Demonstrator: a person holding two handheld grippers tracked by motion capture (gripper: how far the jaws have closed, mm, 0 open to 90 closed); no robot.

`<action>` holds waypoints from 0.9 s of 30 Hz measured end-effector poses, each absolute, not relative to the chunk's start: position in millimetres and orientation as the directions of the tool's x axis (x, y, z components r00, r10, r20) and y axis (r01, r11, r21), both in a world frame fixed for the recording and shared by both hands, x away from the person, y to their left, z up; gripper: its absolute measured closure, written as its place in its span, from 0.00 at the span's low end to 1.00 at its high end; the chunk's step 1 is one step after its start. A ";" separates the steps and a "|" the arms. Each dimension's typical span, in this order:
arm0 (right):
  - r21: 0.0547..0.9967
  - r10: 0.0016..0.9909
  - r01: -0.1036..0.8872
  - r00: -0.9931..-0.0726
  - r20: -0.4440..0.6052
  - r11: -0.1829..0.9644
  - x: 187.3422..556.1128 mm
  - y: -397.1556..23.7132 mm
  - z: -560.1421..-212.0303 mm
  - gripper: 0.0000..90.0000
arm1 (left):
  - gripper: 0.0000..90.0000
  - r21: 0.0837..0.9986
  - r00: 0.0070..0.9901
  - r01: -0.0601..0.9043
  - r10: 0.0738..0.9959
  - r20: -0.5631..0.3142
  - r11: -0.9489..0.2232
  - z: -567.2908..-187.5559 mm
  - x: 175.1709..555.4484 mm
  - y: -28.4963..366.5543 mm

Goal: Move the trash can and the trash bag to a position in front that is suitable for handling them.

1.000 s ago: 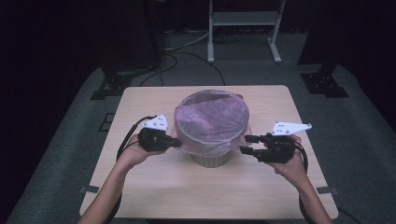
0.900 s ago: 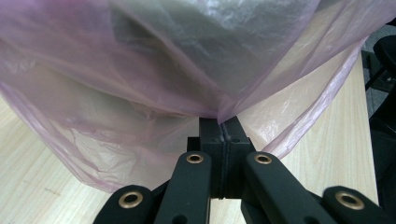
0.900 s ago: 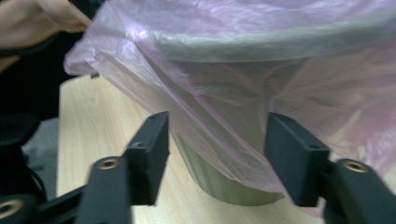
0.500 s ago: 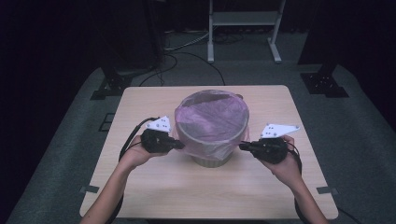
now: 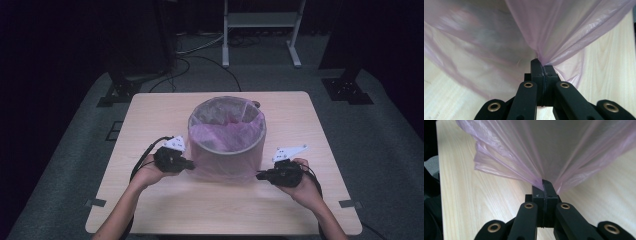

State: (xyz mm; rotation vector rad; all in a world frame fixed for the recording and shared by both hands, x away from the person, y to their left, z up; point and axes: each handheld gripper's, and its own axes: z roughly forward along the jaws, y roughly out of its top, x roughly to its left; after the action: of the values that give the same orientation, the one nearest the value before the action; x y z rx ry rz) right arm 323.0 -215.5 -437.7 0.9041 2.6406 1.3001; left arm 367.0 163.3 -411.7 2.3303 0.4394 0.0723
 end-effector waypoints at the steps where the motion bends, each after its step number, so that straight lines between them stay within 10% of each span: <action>1: 0.742 0.530 0.477 -0.826 0.194 0.472 323.0 -215.5 -437.7 1.00 | 1.00 0.685 0.938 0.296 0.337 -0.078 -0.666 -414.8 366.3 163.4; 9: 0.733 0.532 0.512 -0.812 0.241 0.449 322.8 -226.2 -449.6 0.89 | 1.00 0.681 0.933 0.320 0.344 -0.107 -0.659 -426.1 363.6 169.7; 14: 0.764 0.495 0.500 -0.824 0.276 0.407 318.5 -243.5 -439.5 0.63 | 0.78 0.695 0.932 0.332 0.338 -0.135 -0.638 -420.2 359.0 182.7; 27: 0.794 0.528 0.480 -0.814 0.244 0.374 316.3 -261.5 -426.0 0.52 | 0.46 0.708 0.922 0.347 0.362 -0.138 -0.615 -416.8 355.5 204.4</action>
State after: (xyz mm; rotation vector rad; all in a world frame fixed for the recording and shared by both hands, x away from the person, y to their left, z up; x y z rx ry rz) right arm 316.3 -261.5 -426.0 0.9405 2.5613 1.4521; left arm 355.5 204.4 -416.8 2.2819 0.5014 0.0241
